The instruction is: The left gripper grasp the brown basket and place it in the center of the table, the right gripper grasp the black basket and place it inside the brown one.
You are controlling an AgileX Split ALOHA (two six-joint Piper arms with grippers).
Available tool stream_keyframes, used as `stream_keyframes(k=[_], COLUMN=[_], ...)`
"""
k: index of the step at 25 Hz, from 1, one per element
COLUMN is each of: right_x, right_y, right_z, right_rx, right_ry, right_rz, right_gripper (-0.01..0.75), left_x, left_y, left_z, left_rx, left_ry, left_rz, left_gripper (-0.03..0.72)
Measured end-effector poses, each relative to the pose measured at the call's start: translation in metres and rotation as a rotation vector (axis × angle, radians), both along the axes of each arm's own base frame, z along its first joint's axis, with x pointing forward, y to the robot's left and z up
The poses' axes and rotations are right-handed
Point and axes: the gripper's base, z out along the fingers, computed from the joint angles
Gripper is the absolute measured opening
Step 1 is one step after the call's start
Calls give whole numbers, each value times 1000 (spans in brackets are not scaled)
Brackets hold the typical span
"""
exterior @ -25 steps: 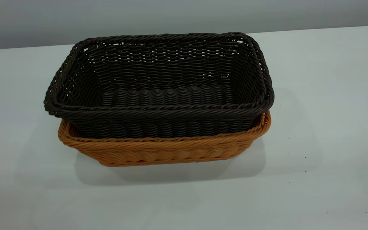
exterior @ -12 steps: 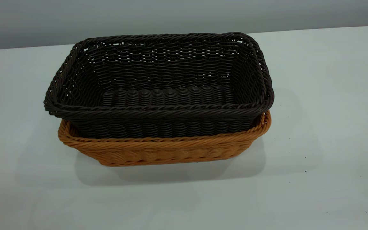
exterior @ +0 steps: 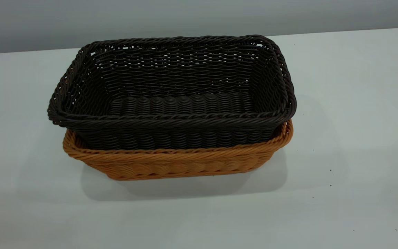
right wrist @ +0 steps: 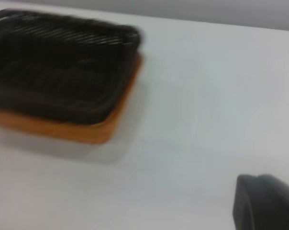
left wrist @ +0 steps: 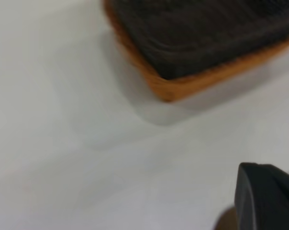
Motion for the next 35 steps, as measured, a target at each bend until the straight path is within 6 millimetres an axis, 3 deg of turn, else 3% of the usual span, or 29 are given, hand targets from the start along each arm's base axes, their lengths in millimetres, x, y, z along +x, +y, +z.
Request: stream_keyframes(k=[9,35], right_x=[-1,0], right_y=[1,1], right_z=[0,0], right_rx=[2,5], right_ry=[-27,-28], right_rz=[-244,-330], right_gripper=[3,3], left_x=[-7,-7], left_y=[2,2], left_z=[1,1], left_rx=[-7,-8], left_ry=[-52,-54], left_rz=[280,278], left_gripper=[-1,-1])
